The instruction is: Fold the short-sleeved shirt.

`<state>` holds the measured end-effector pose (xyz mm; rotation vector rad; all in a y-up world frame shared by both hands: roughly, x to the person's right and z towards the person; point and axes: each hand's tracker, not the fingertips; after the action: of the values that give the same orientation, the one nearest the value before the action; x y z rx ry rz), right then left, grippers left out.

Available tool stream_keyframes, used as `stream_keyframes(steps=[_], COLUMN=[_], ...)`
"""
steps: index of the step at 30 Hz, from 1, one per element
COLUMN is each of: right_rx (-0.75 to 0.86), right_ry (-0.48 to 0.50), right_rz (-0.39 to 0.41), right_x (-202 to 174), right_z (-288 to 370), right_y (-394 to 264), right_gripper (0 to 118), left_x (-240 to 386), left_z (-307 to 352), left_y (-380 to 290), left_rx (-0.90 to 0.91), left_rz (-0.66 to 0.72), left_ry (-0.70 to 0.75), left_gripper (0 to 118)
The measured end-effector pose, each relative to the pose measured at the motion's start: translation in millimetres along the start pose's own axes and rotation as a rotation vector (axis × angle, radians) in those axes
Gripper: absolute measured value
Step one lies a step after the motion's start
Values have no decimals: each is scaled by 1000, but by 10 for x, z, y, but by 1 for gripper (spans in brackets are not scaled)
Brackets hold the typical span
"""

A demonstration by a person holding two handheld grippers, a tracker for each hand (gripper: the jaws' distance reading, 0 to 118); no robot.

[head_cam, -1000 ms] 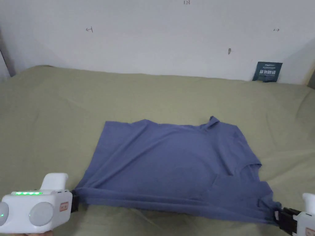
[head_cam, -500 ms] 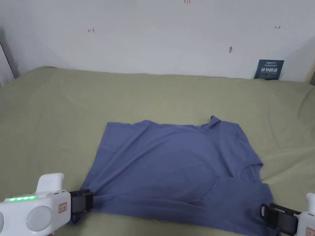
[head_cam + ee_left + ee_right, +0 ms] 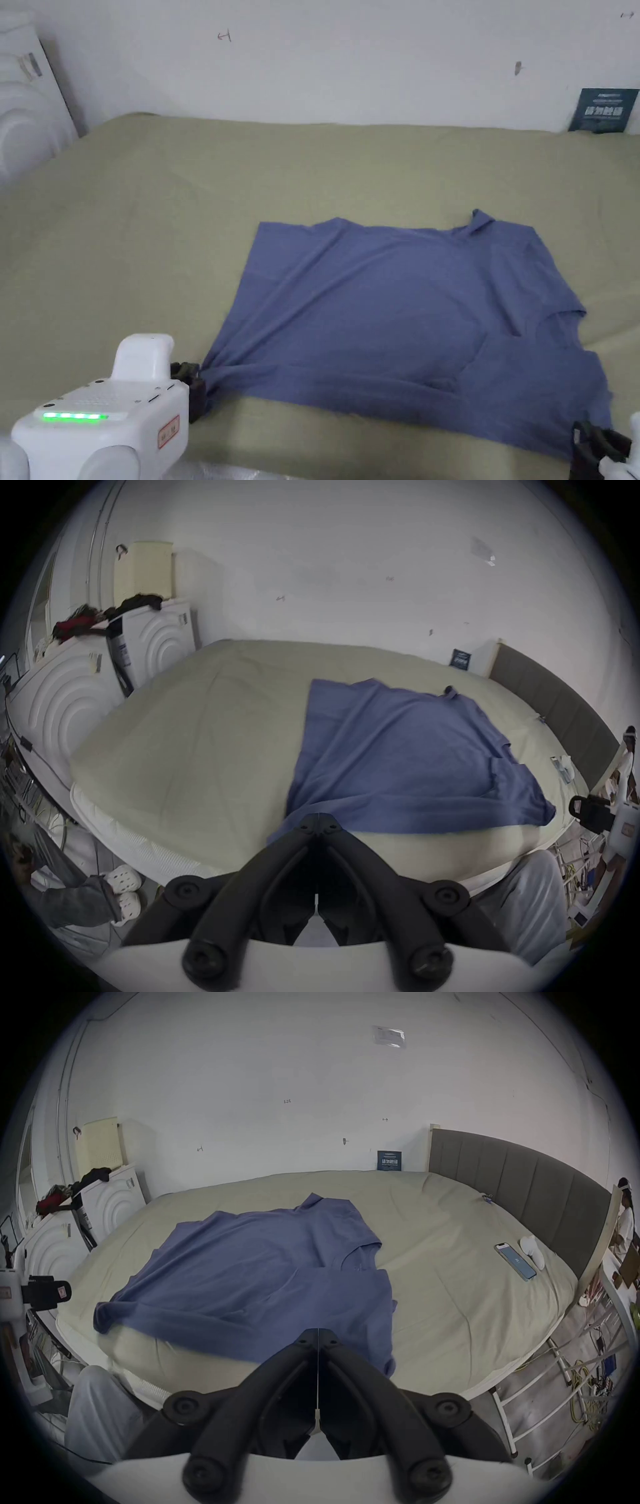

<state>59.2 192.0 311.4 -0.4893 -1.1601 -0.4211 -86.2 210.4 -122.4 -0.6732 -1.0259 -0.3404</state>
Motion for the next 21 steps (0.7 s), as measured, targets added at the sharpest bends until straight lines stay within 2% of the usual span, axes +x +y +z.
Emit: stream_keyframes(steps=[6,7,10,11,13,15,16,17,18,20,21], right_rx=[-79,-89,-104,-107,-115,-119,-124,-127,-133,-143,-149], right_ry=[27,28,31,30,31,16,13,4,-7,-31,-41], right_rz=[-1,3,1,-3,-13,-17,-14,-14,-14,-20,-35], right_x=[-73,-70,-52,-44,-1,43,74,108,146,244,305], right_z=[-157,-182,-230,-236,-247,-249,-255,-261,-264,-279,-291], right_y=[-124,-121,-113,-98,-79,-66,-60,-58,-54,-37,-23], right_gripper=[3,3,3,3,3,3,3,3,3,3,3], left_x=[-365,-412,-459,-442,-385,-343,-304,-285,-276,-251,-232], left_z=[-412,-491,-733,-831,-957,-1104,-1134,-1155,-1165,-1158,-1158], left_y=[10,25,57,58,56,89,79,82,88,99,91], left_rx=[-157,-154,-248,-273,-271,-292,-307,-314,-308,-298,-281], left_rz=[45,66,93,80,44,28,29,38,51,66,68], left_ry=[-10,-24,-87,-62,-55,-58,-51,-43,-60,-83,-74], left_gripper=[0,12,86,97,99,99,93,75,39,10,2])
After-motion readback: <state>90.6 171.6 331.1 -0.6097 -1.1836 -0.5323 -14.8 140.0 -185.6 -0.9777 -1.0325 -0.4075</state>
